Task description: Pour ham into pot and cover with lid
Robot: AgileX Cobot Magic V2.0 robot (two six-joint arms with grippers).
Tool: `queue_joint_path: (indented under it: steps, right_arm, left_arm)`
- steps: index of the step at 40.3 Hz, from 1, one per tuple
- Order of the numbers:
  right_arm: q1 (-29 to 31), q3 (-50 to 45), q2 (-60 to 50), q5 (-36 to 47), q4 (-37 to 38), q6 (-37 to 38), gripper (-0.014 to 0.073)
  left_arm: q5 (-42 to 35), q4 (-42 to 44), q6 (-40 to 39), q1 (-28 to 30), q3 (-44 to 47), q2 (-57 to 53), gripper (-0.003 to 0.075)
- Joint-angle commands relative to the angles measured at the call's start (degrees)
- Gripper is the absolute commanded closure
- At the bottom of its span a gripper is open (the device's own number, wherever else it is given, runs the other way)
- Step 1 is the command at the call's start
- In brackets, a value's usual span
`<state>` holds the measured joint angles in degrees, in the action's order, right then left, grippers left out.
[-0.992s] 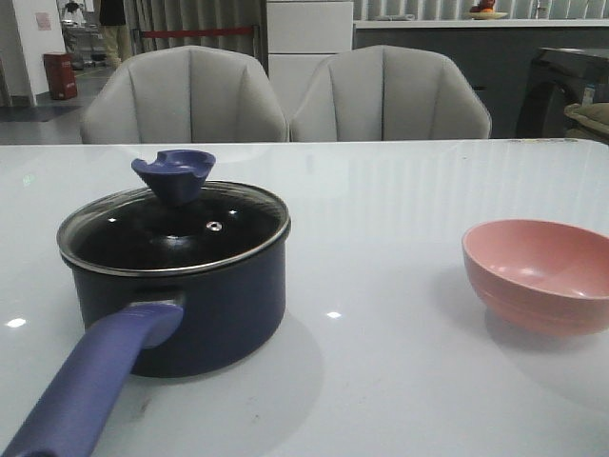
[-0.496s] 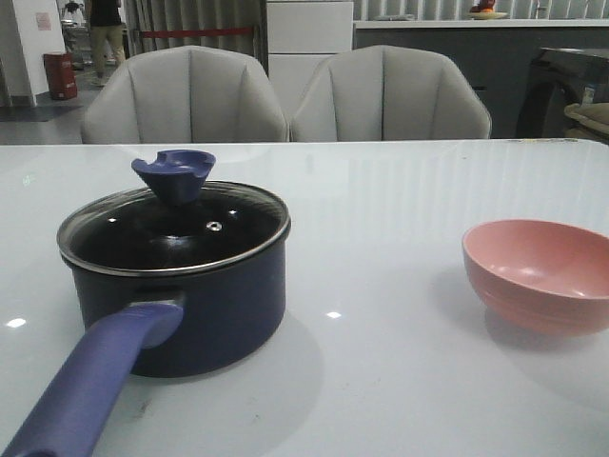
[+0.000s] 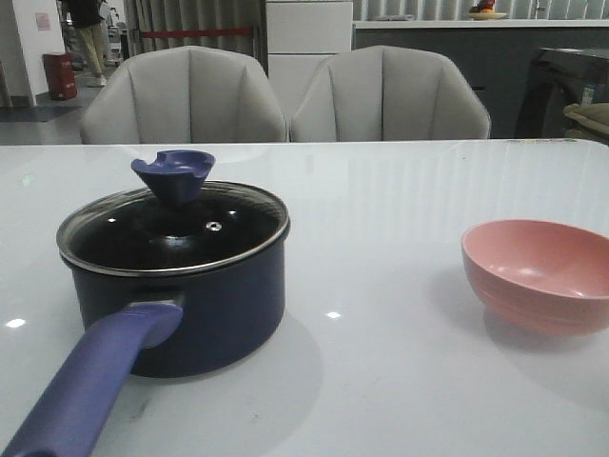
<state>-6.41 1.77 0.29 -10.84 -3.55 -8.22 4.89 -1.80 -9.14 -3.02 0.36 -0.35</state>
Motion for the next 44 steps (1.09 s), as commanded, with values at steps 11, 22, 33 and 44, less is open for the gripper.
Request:
queue_joint_path:
  steps: [11, 22, 33, 44]
  right_arm:
    - [0.9, -3.8, -1.9, 11.2, 3.2, 10.4, 0.0453]
    - [0.9, -3.8, -1.9, 11.5, 3.2, 10.7, 0.0453]
    - [0.9, -3.8, -1.9, 11.4, 3.2, 10.7, 0.0453]
    - [0.9, -3.8, -1.9, 11.4, 3.2, 10.7, 0.0453]
  left_arm:
    - [-4.3, 0.0, -0.5, 0.2, 1.9, -1.1, 0.0606]
    - [-4.3, 0.0, -0.5, 0.2, 1.9, -1.1, 0.0606]
    - [-4.3, 0.0, -0.5, 0.2, 1.9, -1.1, 0.0606]
    - [-4.3, 0.0, -0.5, 0.2, 1.9, -1.1, 0.0606]
